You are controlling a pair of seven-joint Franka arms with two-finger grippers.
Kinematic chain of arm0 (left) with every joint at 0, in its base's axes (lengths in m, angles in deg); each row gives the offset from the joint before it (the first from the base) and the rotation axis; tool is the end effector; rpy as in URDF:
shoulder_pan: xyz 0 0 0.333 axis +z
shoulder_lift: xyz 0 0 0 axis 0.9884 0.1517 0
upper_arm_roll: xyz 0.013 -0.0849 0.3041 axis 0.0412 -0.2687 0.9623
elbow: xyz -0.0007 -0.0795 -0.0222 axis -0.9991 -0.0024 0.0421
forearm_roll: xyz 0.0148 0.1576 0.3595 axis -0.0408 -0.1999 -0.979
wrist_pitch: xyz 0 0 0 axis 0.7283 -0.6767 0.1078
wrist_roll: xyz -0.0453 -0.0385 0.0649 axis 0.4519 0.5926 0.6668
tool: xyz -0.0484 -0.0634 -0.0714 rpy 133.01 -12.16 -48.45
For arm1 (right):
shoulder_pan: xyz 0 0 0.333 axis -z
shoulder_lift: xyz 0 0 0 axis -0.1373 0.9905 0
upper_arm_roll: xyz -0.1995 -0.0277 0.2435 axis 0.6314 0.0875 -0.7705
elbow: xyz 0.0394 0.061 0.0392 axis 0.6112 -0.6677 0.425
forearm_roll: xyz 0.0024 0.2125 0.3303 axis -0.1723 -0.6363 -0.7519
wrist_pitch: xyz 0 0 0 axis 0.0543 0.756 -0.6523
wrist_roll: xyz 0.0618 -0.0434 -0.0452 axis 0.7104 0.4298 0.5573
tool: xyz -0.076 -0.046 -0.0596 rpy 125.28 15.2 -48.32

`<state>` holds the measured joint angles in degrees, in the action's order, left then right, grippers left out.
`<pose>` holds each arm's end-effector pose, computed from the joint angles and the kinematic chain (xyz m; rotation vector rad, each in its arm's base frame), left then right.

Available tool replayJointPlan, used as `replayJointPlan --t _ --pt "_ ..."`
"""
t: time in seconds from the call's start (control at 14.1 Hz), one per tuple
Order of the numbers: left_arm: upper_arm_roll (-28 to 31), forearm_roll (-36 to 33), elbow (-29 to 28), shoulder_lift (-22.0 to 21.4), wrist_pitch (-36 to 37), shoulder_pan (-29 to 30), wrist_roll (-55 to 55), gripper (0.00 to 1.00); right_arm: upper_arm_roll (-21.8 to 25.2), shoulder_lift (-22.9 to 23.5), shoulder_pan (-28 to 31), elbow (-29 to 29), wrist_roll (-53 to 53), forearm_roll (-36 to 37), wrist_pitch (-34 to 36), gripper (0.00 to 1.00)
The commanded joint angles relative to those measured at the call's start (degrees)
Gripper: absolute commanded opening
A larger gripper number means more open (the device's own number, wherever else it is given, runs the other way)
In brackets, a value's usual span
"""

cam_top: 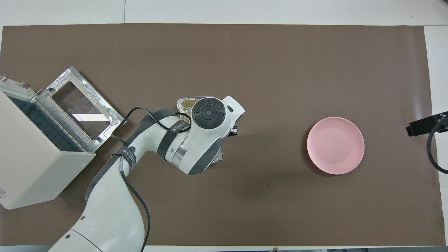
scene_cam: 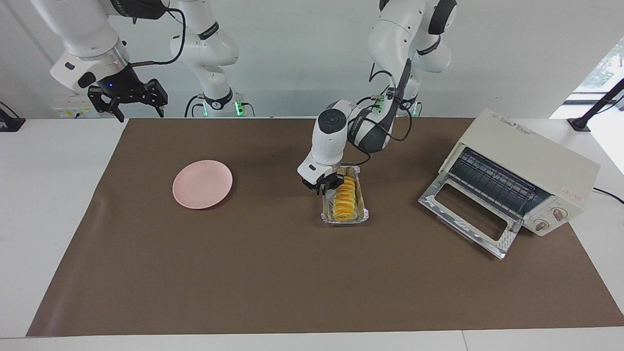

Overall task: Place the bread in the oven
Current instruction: 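Lift the foil tray with the left gripper and push it into the oven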

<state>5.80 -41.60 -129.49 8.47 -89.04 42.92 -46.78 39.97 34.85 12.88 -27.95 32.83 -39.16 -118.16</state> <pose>0.4888 -0.4299 0.3181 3.0936 -0.1283 -0.0450 0.5136 -0.0323 0.6307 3.0974 0.2624 -0.1694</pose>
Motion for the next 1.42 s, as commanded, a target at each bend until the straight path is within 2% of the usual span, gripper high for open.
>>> replayJointPlan --t 0.0,0.14,0.36,0.5,0.71,0.92,1.21,1.35 --pt "0.3 0.8 -1.3 -1.0 -0.5 0.1 -0.6 0.0 -1.0 0.0 1.5 0.4 1.7 -0.3 0.9 1.0" --pt "0.6 3.1 2.2 -1.7 2.4 0.6 0.1 0.0 -1.0 0.0 1.5 0.4 1.7 -1.5 0.8 1.0" --pt "5.0 5.1 15.1 -3.1 21.3 2.0 1.9 0.0 -0.4 -0.1 1.5 0.4 1.6 -3.0 0.9 1.0" --pt "8.3 4.8 18.5 -4.8 29.1 4.3 3.3 0.0 -0.3 -0.2 1.4 0.3 1.6 -3.0 0.9 1.0" --pt "19.4 4.5 17.8 -5.2 30.6 5.0 4.7 0.0 -0.2 -0.3 1.5 0.1 1.3 -2.7 0.9 1.0" --pt "28.5 -0.2 14.5 -5.2 29.5 5.9 4.3 0.0 -0.3 -0.8 1.2 -0.3 1.3 -2.6 0.9 1.0" --pt "31.1 -2.7 11.8 -5.5 25.6 8.8 4.4 0.0 -0.4 -0.8 0.9 -0.3 1.3 -2.6 0.9 1.0" --pt "31.9 -6.0 6.8 -8.0 25.4 9.8 4.2 0.0 -0.3 -0.8 0.9 -0.3 1.3 -2.7 0.9 1.0"
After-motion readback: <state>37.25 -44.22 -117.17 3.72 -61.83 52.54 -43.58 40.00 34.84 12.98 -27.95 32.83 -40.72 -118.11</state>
